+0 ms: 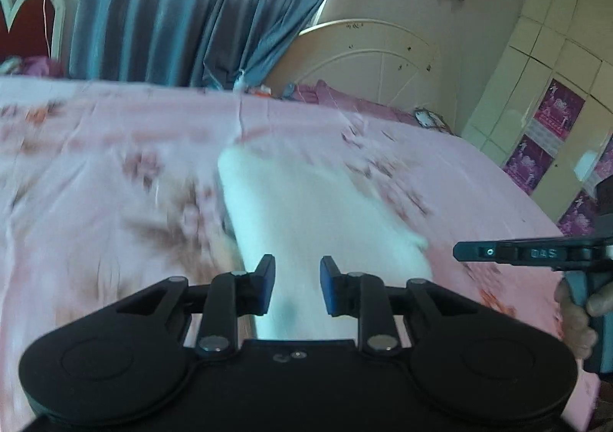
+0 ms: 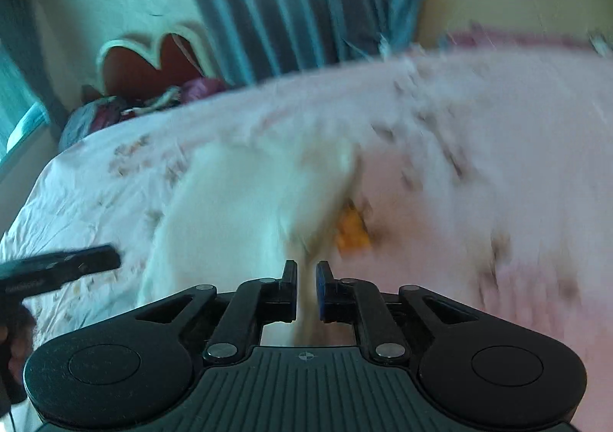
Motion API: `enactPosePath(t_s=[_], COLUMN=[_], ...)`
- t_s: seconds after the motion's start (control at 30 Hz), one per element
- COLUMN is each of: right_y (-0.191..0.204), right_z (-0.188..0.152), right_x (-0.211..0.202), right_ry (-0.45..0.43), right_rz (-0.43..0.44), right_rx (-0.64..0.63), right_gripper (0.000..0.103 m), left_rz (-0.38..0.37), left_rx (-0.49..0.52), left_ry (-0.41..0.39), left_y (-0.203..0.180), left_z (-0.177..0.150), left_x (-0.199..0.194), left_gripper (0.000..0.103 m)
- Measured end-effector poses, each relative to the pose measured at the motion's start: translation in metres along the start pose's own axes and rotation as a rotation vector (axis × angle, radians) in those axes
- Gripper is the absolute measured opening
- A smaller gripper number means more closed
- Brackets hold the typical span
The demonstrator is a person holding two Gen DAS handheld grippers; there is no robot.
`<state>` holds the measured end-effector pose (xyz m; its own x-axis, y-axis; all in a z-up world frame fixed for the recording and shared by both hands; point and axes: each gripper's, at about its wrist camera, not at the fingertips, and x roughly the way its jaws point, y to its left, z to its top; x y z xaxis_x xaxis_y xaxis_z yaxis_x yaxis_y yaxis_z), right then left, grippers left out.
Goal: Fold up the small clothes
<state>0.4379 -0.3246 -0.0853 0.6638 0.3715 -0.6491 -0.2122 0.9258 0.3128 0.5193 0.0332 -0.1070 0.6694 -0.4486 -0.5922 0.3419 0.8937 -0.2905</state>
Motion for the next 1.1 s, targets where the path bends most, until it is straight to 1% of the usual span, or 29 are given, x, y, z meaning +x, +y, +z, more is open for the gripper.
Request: enactPosePath(t_s=[0.03,0.07,0.1,0.13,0.17,0.2,0.23,0.27,0.3,0.37,0.47,0.53,0.57,0.6,0.67,0.73,0.8,0.83,0.87,0.9,0.93,0.97,1.0,1.03,1.07,1.1], right_y=[0.007,0.013,0.019,0.021,0.023,0.019,0.013,0.006,0.003,0.006,0.013,0.019,0.022,0.026,0.030,0.028,0.026,0.026,0.024,0.019,0.015,0.007,-0.001,-0.009,-0.017,-0.024], right_z=[0.005,0.008,0.009,0.006,0.001,-0.008,-0.014,-0.017,-0.017,-0.014,-0.014,-0.024,-0.034,-0.039,-0.060,-0.070,-0.063,-0.060,-0.056,-0.052,-0.048,-0.043,-0.038,-0.033,-0.029,-0.022], right_x=[0.008,0.017,0.028,0.037,0.051,0.065,0.067,0.064,0.063,0.057,0.037,0.026,0.021,0.021,0.020,0.016,0.011,0.007,0.003,0.000,-0.002,-0.001,0.001,0.003,0.004,0.007], right_ry=[-0.008,-0.008,0.012,0.040,0.087,0.151,0.142,0.127,0.131,0.136,0.120,0.149,0.171,0.196,0.250,0.233,0.225,0.199,0.170,0.143,0.119,0.096,0.077,0.063,0.037,0.016], right_rz=[0.000,-0.002,0.001,-0.013,-0.059,-0.108,-0.107,-0.095,-0.091,-0.092,-0.051,-0.003,0.016,0.024,0.033,0.034,0.045,0.049,0.049,0.040,0.031,0.022,0.014,0.011,0.030,0.064], right_rx=[-0.038,-0.073,-0.107,-0.146,-0.193,-0.220,-0.213,-0.179,-0.153,-0.150,-0.158,-0.159,-0.167,-0.179,-0.202,-0.195,-0.160,-0.150,-0.140,-0.121,-0.094,-0.056,-0.006,0.039,0.079,0.100], right_gripper=[0.009,0.009,0.009,0.009,0.009,0.009,0.009,0.008,0.008,0.009,0.009,0.009,0.009,0.009,0.009,0.009,0.009,0.009,0.009,0.009,0.009,0.010,0.022,0.042,0.080,0.083], left_rz=[-0.001,-0.001,-0.005,-0.007,0.015,0.017,-0.002,-0.003,0.009,0.025,0.042,0.047,0.054,0.051,0.053,0.072,0.090,0.098,0.112,0.141,0.166,0.199,0.236,0.268,0.265,0.250], left_rx=[0.002,-0.005,-0.006,0.018,0.057,0.072,0.037,0.013,0.020,0.020,0.042,0.058,0.058,0.055,0.062,0.088,0.089,0.080,0.077,0.081,0.084,0.077,0.064,0.050,0.040,0.024], left_ry=[0.001,0.026,0.049,0.080,0.123,0.180,0.221,0.218,0.196,0.182,0.168,0.179,0.184,0.186,0.199,0.197,0.196,0.187,0.174,0.147,0.124,0.096,0.066,0.026,0.007,0.015], left_y=[0.001,0.002,0.000,-0.006,-0.012,-0.017,-0.017,-0.016,-0.018,-0.023,-0.032,-0.037,-0.041,-0.043,-0.051,-0.059,-0.062,-0.061,-0.060,-0.058,-0.056,-0.052,-0.049,-0.045,-0.041,-0.035], left_z=[0.004,0.007,0.008,0.007,0.003,-0.004,-0.012,-0.016,-0.020,-0.023,-0.027,-0.039,-0.045,-0.052,-0.066,-0.075,-0.073,-0.070,-0.066,-0.061,-0.057,-0.051,-0.047,-0.041,-0.035,-0.028], left_x=[0.010,0.023,0.031,0.040,0.049,0.060,0.068,0.072,0.071,0.065,0.046,0.035,0.030,0.026,0.018,0.008,0.000,-0.003,-0.005,-0.007,-0.007,-0.006,-0.004,-0.004,-0.002,0.004], left_gripper=[0.021,0.018,0.018,0.020,0.018,0.018,0.018,0.018,0.018,0.018,0.018,0.018,0.018,0.018,0.018,0.019,0.020,0.023,0.029,0.031,0.044,0.073,0.086,0.092,0.088,0.086])
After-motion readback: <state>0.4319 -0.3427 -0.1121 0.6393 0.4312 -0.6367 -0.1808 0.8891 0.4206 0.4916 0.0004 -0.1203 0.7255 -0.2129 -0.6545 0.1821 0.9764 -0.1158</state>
